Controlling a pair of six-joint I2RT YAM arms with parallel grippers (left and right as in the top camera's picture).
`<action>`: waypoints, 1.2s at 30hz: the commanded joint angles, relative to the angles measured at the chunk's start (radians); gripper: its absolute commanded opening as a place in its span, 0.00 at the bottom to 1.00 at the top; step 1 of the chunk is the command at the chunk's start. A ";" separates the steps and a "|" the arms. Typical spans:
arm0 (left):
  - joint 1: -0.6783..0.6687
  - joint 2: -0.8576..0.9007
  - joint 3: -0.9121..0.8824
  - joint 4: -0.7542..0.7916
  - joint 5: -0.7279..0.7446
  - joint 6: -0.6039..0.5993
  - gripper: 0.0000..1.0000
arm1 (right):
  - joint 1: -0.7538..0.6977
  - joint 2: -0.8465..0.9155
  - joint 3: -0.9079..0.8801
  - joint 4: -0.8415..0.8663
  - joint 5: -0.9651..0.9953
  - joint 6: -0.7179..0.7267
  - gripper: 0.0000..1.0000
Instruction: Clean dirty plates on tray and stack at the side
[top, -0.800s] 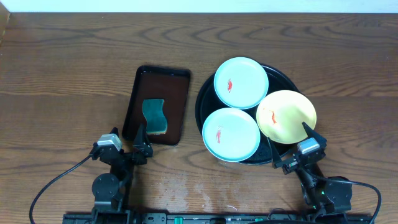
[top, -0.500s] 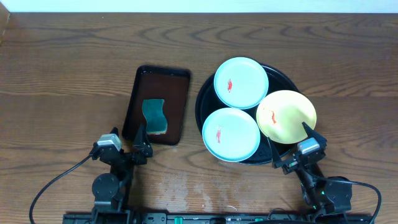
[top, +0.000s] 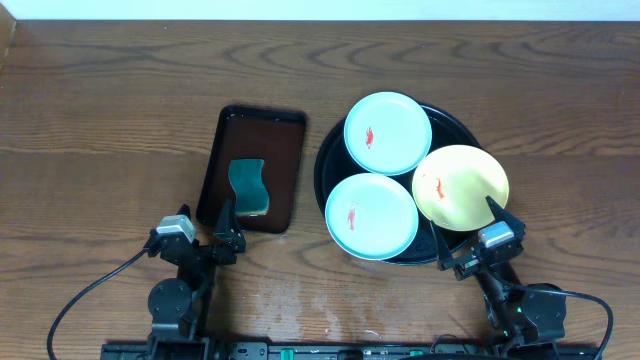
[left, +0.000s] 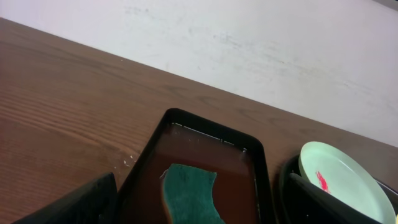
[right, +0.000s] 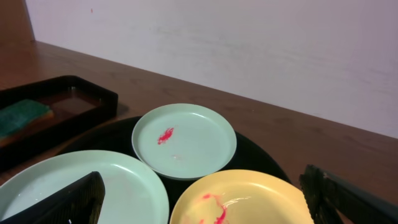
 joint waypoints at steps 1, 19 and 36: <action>0.005 0.000 -0.007 -0.047 0.010 0.020 0.86 | 0.005 0.000 -0.004 -0.001 0.006 -0.007 0.99; 0.005 0.000 -0.007 -0.047 0.010 0.020 0.86 | 0.005 0.000 -0.004 -0.001 0.006 -0.007 0.99; 0.005 0.000 -0.007 -0.046 0.011 0.019 0.86 | 0.005 0.001 -0.004 0.002 0.003 -0.007 0.99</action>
